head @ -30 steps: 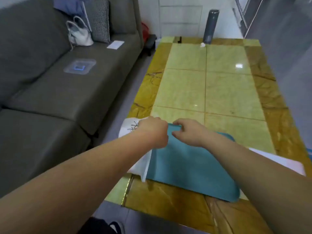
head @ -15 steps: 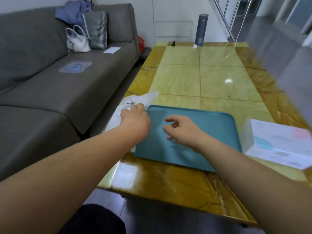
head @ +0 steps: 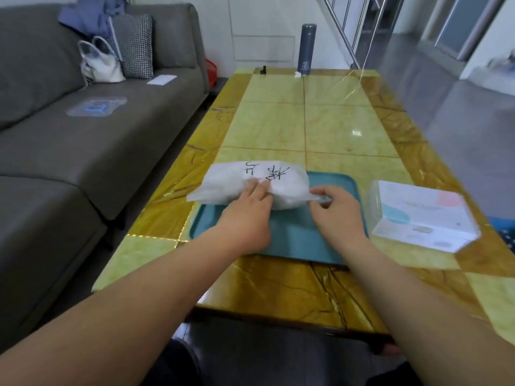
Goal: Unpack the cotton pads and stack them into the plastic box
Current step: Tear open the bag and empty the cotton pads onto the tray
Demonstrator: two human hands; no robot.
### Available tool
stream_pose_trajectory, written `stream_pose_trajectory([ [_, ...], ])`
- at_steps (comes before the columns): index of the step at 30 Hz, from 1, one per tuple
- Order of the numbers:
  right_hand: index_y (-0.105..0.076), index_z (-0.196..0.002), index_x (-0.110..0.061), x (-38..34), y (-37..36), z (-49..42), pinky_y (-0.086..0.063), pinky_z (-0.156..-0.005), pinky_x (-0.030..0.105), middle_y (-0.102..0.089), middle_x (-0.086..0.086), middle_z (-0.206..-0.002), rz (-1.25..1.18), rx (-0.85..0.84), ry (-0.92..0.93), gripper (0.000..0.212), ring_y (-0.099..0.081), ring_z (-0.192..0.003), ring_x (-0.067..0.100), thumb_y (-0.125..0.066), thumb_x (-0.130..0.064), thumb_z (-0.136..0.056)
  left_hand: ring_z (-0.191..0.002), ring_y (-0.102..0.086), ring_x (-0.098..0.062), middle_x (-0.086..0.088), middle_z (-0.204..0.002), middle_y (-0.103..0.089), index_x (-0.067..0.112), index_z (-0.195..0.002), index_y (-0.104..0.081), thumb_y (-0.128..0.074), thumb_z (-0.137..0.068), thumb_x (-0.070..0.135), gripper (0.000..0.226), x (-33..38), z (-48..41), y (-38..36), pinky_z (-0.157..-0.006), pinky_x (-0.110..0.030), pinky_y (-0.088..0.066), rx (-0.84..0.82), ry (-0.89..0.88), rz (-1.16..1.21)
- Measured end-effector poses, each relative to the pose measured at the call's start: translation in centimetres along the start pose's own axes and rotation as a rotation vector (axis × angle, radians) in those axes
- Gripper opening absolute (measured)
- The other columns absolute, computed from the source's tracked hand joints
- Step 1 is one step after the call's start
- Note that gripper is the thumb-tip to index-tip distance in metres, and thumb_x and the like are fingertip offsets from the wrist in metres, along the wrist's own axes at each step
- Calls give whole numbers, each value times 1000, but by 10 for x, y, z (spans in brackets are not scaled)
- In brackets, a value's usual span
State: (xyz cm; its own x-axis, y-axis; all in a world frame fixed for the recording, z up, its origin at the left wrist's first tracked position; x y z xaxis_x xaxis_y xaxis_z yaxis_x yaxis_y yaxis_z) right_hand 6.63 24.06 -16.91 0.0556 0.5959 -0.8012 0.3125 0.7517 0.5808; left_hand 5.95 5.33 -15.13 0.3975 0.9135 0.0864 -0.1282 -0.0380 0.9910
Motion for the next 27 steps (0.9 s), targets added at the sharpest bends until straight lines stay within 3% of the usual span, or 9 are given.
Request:
stream_pose_trajectory([
  [3, -71, -103, -18, -7, -10, -1, -38, -80, 20, -65, -1, -108, -15, 21, 99, 17, -59, -93, 11, -66, -12, -88, -153, -22, -25, -6, -155, -36, 14, -125, -52, -63, -94, 27, 35, 5, -9, -3, -114, -44, -38, 163, 6, 241],
  [5, -70, -99, -19, -18, -14, -3, -38, -76, 18, -61, -4, -107, -10, 12, 211, 15, -52, -84, 1, -67, -11, -87, -116, -54, -26, -3, -120, -54, 18, -107, -49, -65, -91, 24, 23, 6, -13, -2, -86, -36, -44, 294, 66, 414],
  [7, -70, -97, -20, -27, -12, -8, -42, -77, 20, -60, -8, -108, -19, 7, 283, 14, -55, -86, 2, -68, -10, -87, -80, -57, -20, 3, -96, -58, 23, -102, -46, -66, -90, 25, 24, 4, -20, -2, -67, -34, -36, 380, 140, 570],
  [8, -70, -95, -21, -29, -8, -11, -45, -79, 23, -61, -10, -111, -31, 7, 299, 15, -58, -87, 3, -69, -9, -86, -74, -57, -17, 6, -91, -60, 25, -103, -45, -67, -91, 27, 25, 5, -23, -1, -65, -36, -38, 398, 165, 644],
  [13, -65, -89, -30, -24, 14, -23, -61, -62, 35, -68, -17, -125, -258, -15, 87, 24, -73, -59, 16, -67, -6, -91, -108, -63, -17, 7, -117, -66, 29, -119, -53, -67, -92, 25, 31, 16, -43, 6, -93, -34, -50, 386, 61, 723],
  [16, -72, -91, -27, -23, 22, -27, -63, -60, 34, -76, -9, -114, -322, 9, 44, 27, -75, -59, 16, -67, -1, -91, -131, -50, -21, -3, -139, -59, 16, -125, -62, -66, -89, 14, 36, 30, -39, 28, -108, -31, -41, 632, -100, 548],
  [20, -80, -85, -17, -26, 25, -25, -64, -70, 46, -78, 5, -77, -349, -10, 85, 21, -76, -71, 19, -72, 2, -88, -101, -61, -25, 0, -108, -69, 15, -108, -71, -61, -84, 0, 30, 58, -39, 45, -79, -44, -54, 735, -282, 475],
  [24, -80, -89, -14, -24, 33, -23, -66, -71, 43, -79, 2, -79, -450, -2, 22, 16, -78, -72, 17, -72, 0, -92, -90, -64, -25, 1, -97, -68, 18, -105, -74, -64, -87, -2, 28, 55, -37, 39, -59, -44, -55, 780, -231, 401],
  [27, -78, -93, -8, -27, 33, -21, -66, -71, 37, -79, 5, -83, -533, -28, -5, 14, -79, -72, 20, -69, 2, -93, -86, -63, -25, -1, -97, -66, 14, -107, -72, -62, -90, -2, 25, 52, -34, 34, -61, -46, -55, 780, -208, 450],
])
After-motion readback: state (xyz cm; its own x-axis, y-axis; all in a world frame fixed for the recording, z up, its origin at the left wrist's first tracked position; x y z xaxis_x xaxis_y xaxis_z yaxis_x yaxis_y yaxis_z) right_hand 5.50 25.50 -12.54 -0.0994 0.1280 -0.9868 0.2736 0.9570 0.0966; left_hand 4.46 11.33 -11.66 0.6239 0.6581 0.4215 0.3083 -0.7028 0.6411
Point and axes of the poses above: each hand's wrist, its own z-axis away from the middle knuckle, its own y-axis out of the back of the hand, x = y × z, the point moved 4 cm from there along -z, towards the middle knuckle
